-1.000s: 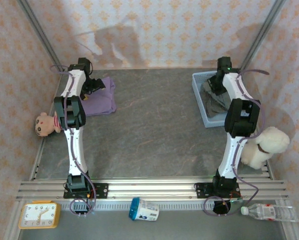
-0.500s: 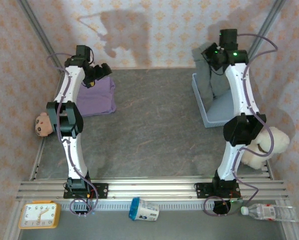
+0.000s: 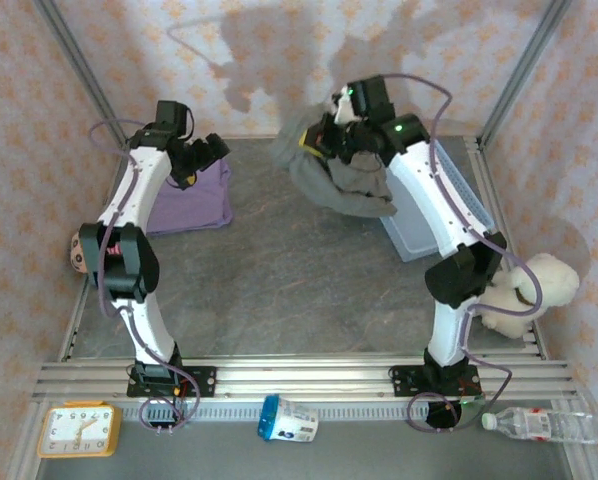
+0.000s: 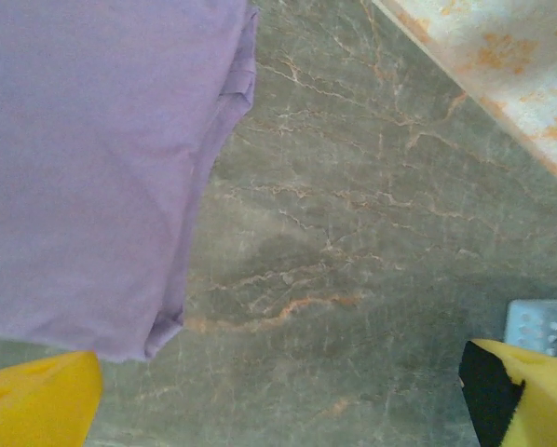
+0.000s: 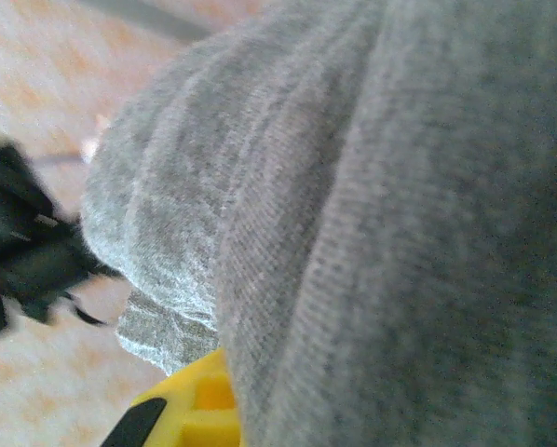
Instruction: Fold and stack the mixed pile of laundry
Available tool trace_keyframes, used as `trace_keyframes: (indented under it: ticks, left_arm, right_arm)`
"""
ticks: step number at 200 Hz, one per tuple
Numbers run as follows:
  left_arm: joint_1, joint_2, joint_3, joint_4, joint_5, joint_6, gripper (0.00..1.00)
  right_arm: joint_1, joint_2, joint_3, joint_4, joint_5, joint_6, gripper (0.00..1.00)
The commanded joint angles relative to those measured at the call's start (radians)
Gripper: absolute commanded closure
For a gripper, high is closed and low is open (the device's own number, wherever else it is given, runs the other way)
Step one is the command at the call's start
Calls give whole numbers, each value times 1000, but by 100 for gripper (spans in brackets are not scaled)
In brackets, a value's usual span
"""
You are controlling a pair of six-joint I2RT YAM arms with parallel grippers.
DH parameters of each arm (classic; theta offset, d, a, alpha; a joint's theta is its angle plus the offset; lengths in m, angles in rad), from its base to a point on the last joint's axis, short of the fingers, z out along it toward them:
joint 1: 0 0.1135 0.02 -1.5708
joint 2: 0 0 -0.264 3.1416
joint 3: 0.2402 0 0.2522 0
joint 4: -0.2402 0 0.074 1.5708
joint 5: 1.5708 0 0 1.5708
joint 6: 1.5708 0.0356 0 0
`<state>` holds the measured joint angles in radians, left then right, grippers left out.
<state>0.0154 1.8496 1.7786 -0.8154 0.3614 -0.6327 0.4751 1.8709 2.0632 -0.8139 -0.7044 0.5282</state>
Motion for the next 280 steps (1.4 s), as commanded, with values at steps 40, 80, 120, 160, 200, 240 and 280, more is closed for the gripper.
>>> trace_keyframes:
  ticks: [40, 80, 120, 160, 200, 240, 280]
  left_arm:
    - [-77, -314, -323, 10, -85, -70, 0]
    - [-161, -414, -468, 58, -101, -122, 0]
    - [-212, -466, -499, 67, -123, -134, 0]
    - [-210, -521, -504, 41, -178, -123, 0]
    - [-193, -526, -503, 31, -203, -129, 0]
    - [-132, -548, -526, 34, -219, -159, 0]
    - [-120, -598, -562, 2, -284, -171, 0]
  right_arm:
    - [63, -258, -697, 236, 4, -20, 94]
    - [30, -297, -609, 92, 266, -128, 100]
    - [-109, -269, -357, 76, 302, -100, 100]
    - [-129, -187, 52, 26, 89, -93, 100]
    - [-46, -108, 286, 69, -120, -23, 100]
    - [88, -188, 8, 75, -110, -53, 100]
    - [97, -372, -594, 187, 122, -4, 61]
